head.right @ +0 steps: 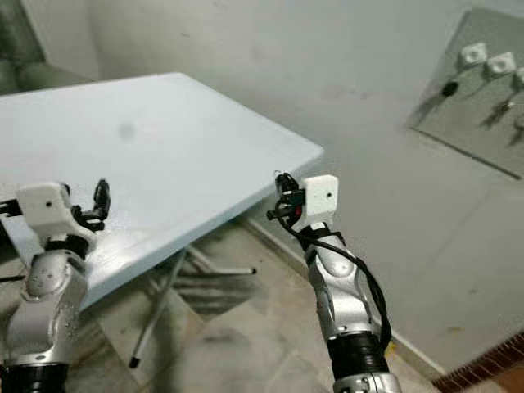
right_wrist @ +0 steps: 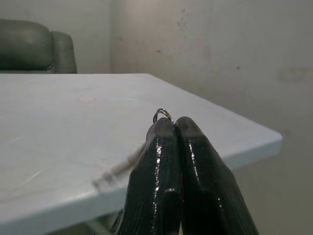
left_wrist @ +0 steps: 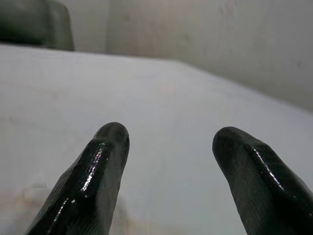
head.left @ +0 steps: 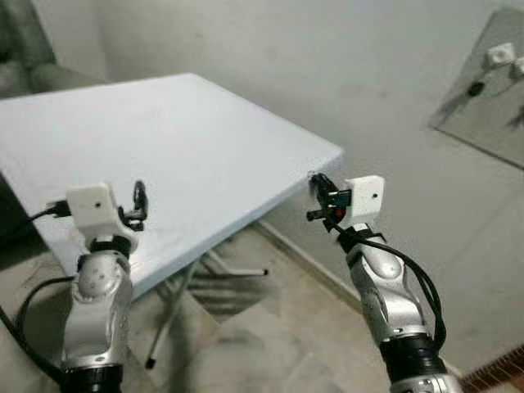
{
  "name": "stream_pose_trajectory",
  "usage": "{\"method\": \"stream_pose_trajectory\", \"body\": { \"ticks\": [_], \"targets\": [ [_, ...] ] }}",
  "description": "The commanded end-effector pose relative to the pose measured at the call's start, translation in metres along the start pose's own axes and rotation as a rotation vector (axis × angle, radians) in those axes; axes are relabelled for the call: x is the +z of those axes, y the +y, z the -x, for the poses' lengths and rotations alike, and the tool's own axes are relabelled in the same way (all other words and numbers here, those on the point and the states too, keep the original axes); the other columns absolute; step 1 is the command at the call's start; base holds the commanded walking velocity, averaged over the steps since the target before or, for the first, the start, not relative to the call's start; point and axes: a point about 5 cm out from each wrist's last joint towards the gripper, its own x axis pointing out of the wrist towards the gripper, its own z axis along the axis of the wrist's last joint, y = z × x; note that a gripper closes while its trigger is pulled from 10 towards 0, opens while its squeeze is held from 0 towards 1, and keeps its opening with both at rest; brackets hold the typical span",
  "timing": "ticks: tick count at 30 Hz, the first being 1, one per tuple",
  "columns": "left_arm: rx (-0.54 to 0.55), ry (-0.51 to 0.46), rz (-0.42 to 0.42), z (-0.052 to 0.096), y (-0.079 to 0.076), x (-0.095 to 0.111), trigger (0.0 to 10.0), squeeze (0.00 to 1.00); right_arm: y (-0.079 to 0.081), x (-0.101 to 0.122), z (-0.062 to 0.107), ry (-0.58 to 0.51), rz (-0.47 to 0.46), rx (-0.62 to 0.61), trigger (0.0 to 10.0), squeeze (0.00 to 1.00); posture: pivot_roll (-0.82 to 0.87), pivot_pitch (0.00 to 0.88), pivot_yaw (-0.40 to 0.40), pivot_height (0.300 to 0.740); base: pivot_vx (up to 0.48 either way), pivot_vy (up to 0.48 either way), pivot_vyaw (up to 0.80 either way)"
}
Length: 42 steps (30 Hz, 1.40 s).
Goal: Hang keys on a hook
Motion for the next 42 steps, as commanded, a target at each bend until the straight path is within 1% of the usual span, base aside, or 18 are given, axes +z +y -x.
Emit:
{"method": "stream_pose_trajectory", "body": {
  "ticks": [1,9,11,34,39,40,42],
  "targets": [
    [-0.017,0.005,0.004,-0.0007,-0.0060,0.0010,10.0,0.00,-0.0060,0.0078,-0.0007,-0.023,0.012,-0.019,10.0,0.00,-0.03,0.000,-0.064,0.724,0.000,0.000,0.00],
    [-0.021,0.033,0.009,-0.0005,-0.0050,-0.0007,10.0,0.00,-0.0076,0.0060,0.0031,-0.014,0.035,-0.027,10.0,0.00,-0.03,0.000,-0.063,0.724,0.000,0.000,0.00],
    [-0.034,0.028,0.024,-0.0005,-0.0053,-0.0002,10.0,0.00,-0.0080,0.0060,0.0036,-0.014,0.036,-0.026,10.0,0.00,-0.03,0.000,-0.063,0.724,0.000,0.000,0.00],
    [-0.036,0.038,0.029,0.0010,-0.0034,0.0005,10.0,0.00,-0.0083,0.0063,0.0076,-0.009,0.046,-0.031,10.0,0.00,-0.04,0.000,-0.061,0.724,0.349,0.000,0.00],
    [-0.040,0.039,0.025,0.0016,-0.0029,0.0009,10.0,0.00,-0.0080,0.0072,0.0085,-0.021,0.039,-0.034,10.0,0.00,-0.04,0.000,-0.058,0.724,0.343,0.000,0.00],
    [-0.041,0.039,0.025,0.0014,-0.0032,0.0009,10.0,0.00,-0.0082,0.0087,0.0087,-0.039,0.035,-0.028,10.0,0.00,-0.04,0.000,-0.058,0.724,0.341,0.000,0.00],
    [-0.044,0.039,0.024,0.0008,-0.0042,0.0010,10.0,0.00,-0.0089,0.0085,0.0084,-0.033,0.032,-0.030,10.0,0.00,-0.04,0.000,-0.058,0.724,0.337,0.000,0.00]
  ]
}}
